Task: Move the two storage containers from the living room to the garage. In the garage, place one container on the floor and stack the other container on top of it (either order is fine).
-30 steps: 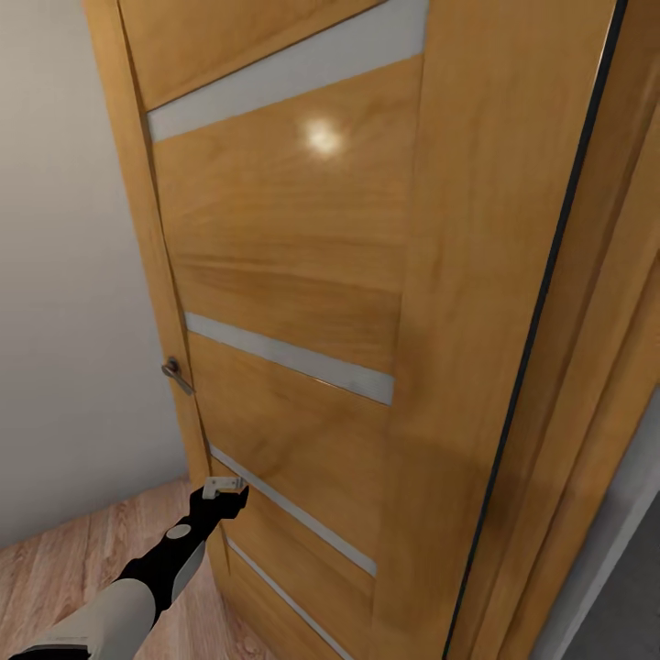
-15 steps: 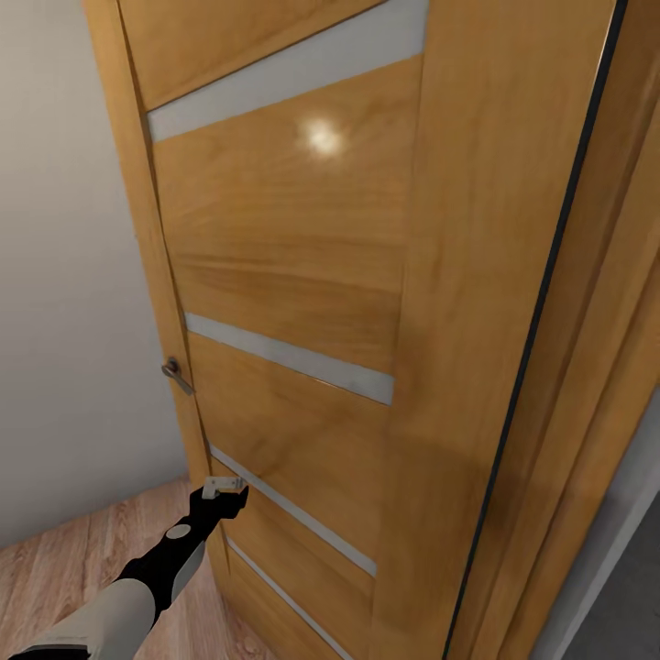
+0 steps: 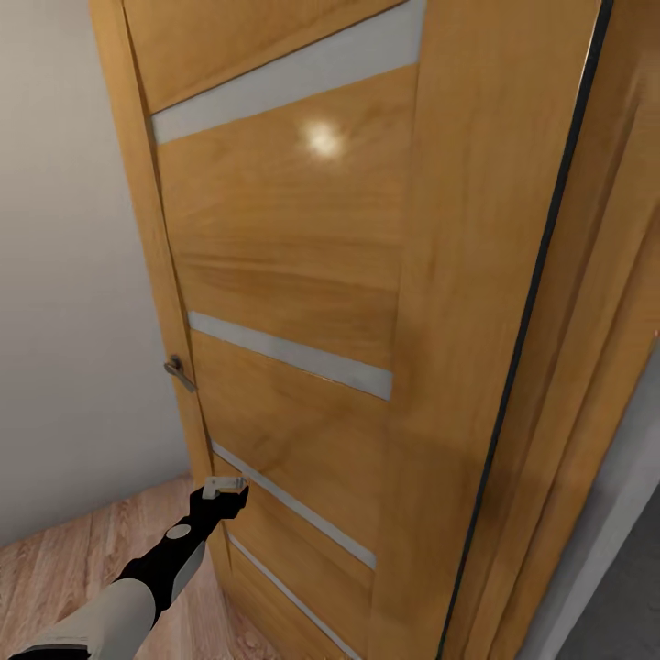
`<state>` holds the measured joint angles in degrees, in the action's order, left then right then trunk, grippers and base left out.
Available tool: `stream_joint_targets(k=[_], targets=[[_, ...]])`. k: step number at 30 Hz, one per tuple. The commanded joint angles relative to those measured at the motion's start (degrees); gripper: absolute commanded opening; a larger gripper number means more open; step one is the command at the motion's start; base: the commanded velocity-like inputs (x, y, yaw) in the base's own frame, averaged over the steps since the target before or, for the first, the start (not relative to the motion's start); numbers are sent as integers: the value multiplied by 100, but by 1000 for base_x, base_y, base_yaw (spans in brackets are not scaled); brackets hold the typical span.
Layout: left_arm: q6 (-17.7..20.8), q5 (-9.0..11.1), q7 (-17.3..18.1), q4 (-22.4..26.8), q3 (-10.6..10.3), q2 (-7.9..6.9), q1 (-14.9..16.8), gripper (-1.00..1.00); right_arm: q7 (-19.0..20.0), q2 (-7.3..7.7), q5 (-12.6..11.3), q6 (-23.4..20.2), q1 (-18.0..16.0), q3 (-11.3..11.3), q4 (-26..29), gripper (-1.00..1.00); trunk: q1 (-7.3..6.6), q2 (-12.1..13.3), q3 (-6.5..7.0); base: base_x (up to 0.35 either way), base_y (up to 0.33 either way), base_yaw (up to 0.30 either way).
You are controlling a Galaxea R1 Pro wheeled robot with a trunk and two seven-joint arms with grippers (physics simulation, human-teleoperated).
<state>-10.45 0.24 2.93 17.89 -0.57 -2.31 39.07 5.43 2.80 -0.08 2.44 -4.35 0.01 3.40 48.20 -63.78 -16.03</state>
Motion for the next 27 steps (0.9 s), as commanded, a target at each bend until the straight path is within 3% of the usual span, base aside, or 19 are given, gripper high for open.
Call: stream_joint_targets(k=[1, 21, 27], targets=[[-19, 2, 15, -5, -5, -2, 5, 100, 19, 1, -1, 20, -4, -1, -6, 100, -2, -5, -7, -109, 0, 0], [-20, 2, 15, -5, -5, -5, 5, 100, 19, 1, 4, 20, -4, -1, -6, 100, -2, -5, -7, -69, 0, -2], [-19, 2, 15, -8, -5, -6, 5, 100, 19, 1, 0, 20, -4, -1, -6, 100, -2, -5, -7, -4, 0, -130]])
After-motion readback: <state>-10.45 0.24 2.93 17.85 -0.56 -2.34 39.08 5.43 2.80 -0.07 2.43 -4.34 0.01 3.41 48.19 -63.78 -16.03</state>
